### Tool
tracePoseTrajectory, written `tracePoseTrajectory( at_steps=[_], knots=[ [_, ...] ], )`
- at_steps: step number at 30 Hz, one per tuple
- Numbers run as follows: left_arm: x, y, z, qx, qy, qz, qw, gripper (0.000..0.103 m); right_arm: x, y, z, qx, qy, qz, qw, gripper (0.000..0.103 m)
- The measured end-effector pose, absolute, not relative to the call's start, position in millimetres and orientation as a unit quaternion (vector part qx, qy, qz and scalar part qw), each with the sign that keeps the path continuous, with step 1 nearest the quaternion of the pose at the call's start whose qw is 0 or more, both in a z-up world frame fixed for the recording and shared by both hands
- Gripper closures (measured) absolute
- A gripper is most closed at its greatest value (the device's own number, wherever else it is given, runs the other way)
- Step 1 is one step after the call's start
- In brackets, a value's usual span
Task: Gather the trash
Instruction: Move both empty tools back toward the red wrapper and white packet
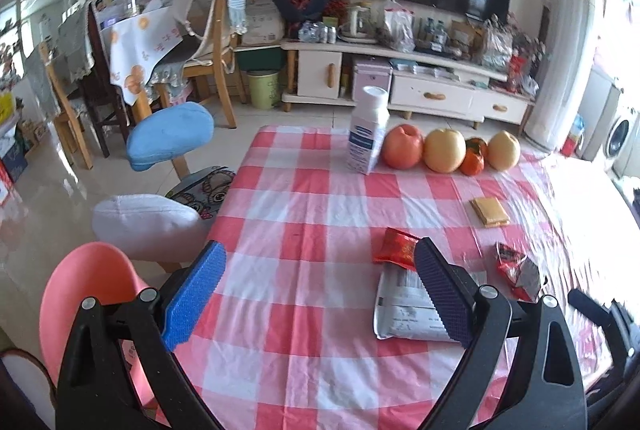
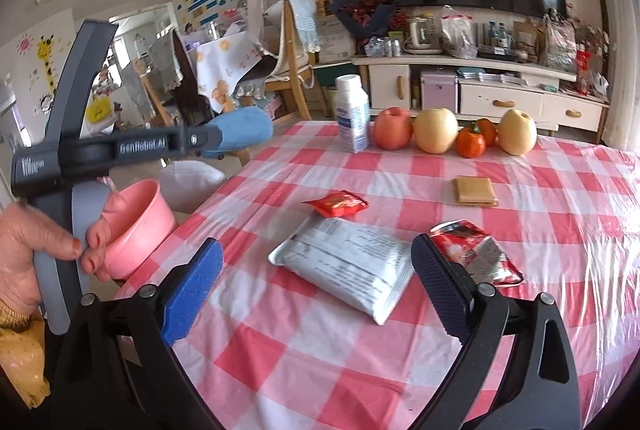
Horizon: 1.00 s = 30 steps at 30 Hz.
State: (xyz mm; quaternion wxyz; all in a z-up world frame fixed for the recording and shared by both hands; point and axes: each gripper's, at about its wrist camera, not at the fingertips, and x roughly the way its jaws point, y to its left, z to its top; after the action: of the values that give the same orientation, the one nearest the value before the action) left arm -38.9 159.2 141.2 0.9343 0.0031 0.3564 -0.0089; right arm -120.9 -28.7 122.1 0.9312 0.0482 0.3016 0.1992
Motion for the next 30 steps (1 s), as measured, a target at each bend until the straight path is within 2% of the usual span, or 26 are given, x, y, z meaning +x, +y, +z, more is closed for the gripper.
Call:
tracePoseTrajectory(
  at_steps=[30],
  knots=[
    [7, 69, 85, 0.133, 0.424, -0.067, 0.893, 0.009, -77, -163, 104, 0.112, 0.337, 0.093, 0.930, 0.007]
  ],
)
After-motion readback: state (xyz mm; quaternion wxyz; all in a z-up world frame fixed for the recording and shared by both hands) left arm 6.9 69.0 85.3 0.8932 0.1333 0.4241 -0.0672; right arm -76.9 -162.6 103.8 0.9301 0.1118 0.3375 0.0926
